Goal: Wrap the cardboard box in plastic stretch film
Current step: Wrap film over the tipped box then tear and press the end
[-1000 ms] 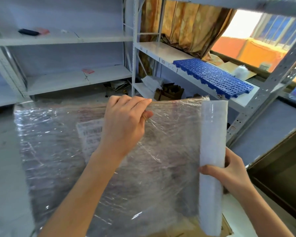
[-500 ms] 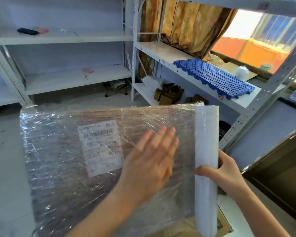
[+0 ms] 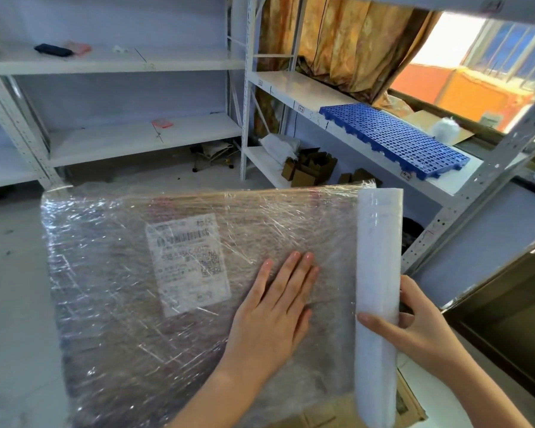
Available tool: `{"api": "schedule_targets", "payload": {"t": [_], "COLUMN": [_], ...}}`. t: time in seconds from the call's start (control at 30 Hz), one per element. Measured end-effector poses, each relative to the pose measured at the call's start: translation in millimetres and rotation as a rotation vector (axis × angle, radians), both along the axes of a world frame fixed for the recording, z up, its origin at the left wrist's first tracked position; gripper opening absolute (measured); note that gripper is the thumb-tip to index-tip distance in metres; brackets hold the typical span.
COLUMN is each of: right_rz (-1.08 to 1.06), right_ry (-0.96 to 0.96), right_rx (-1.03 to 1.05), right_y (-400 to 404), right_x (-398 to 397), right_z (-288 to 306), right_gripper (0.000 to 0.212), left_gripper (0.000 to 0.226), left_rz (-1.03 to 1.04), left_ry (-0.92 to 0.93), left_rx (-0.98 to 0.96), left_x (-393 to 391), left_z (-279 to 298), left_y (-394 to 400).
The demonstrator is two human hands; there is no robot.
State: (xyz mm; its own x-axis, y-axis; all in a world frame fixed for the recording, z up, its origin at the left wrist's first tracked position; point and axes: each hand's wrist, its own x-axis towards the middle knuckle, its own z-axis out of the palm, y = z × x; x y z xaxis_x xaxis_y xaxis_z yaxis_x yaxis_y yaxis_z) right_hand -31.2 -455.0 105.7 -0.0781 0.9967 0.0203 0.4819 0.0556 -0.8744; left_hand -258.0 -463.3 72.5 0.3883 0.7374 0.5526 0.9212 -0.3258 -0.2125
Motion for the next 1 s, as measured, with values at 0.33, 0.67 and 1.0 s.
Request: {"api": "schedule_targets", "payload": {"t": [0.33,0.67,1.0], "right_rz": [-0.114,-0.161,-0.072], "right_ry": [-0.207,-0.136,-0.023], "right_rx": [0.094,-0.034,-0.037], "right_y": [-4,19,22], "right_x": [-11,3,-1], "right_z": [7,6,9], "right_gripper": [0.055,0.070,0.071], "left_gripper": [0.052,0.055,0.053], "left_rz": [-0.031,-0.033,0.062], "left_ry": [-0.036,-0.029,-0.179], "left_rx": [-0.003,-0.052,-0.066], "left_x": [-5,-6,11], "left_z": [5,8,8], "left_y": [6,5,-4]}}
